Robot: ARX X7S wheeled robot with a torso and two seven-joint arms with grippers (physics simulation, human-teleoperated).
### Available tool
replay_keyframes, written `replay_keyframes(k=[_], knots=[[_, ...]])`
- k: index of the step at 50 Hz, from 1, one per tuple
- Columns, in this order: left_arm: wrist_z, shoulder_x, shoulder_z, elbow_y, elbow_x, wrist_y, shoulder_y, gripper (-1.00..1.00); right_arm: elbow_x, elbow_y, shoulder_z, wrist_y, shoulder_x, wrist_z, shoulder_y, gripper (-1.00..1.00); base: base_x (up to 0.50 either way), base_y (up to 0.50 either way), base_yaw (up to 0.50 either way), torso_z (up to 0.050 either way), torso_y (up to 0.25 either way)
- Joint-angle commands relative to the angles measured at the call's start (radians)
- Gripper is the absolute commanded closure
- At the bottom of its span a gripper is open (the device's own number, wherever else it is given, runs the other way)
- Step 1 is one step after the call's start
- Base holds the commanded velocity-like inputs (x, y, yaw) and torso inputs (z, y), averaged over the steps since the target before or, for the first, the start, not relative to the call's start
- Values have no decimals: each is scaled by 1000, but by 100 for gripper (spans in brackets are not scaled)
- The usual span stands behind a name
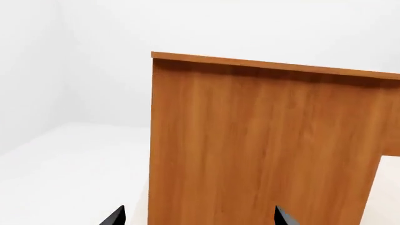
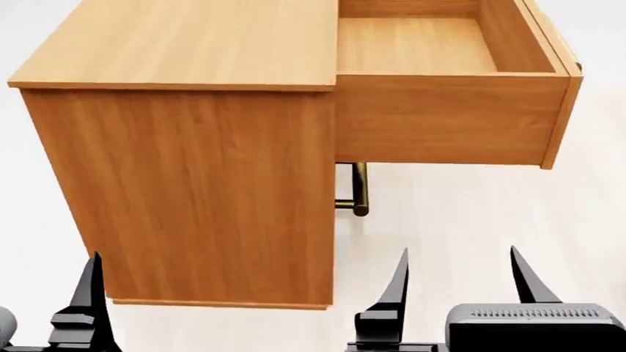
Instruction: Put the bowl on top of the cabinet.
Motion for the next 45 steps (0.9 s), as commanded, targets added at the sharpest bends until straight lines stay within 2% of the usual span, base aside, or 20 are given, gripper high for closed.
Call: replay_keyframes(k=[1, 14, 17, 19, 31, 39, 45], knots=[[2, 0, 23, -10, 18, 31, 26, -100, 4, 0, -2, -9, 3, 4, -11, -100, 500, -12, 0, 0, 15], [-1, 0, 38, -31, 24, 40, 21, -100, 10, 14, 4, -29, 9, 2, -22, -100, 500, -11, 0, 0, 1], [-2, -2, 35, -30, 22, 43, 23, -100, -20, 18, -11, -98, 15, 5, -39, -100, 500, -9, 0, 0, 0], [0, -3, 34, -37, 24, 51, 26, -100, -36, 24, -31, -43, 23, 19, -28, -100, 0, 0, 0, 0, 0], [-2, -10, 38, -43, 26, 62, 37, -100, -3, 34, -10, -50, 20, 7, -22, -100, 0, 0, 0, 0, 0], [5, -13, 48, -60, 34, 82, 49, -100, 27, -40, 97, 96, 111, -1, 1, -100, 0, 0, 0, 0, 0], [3, -15, 59, -67, 49, 98, 59, -100, 61, -108, 250, 145, 174, -22, -49, -100, 0, 0, 0, 0, 0]])
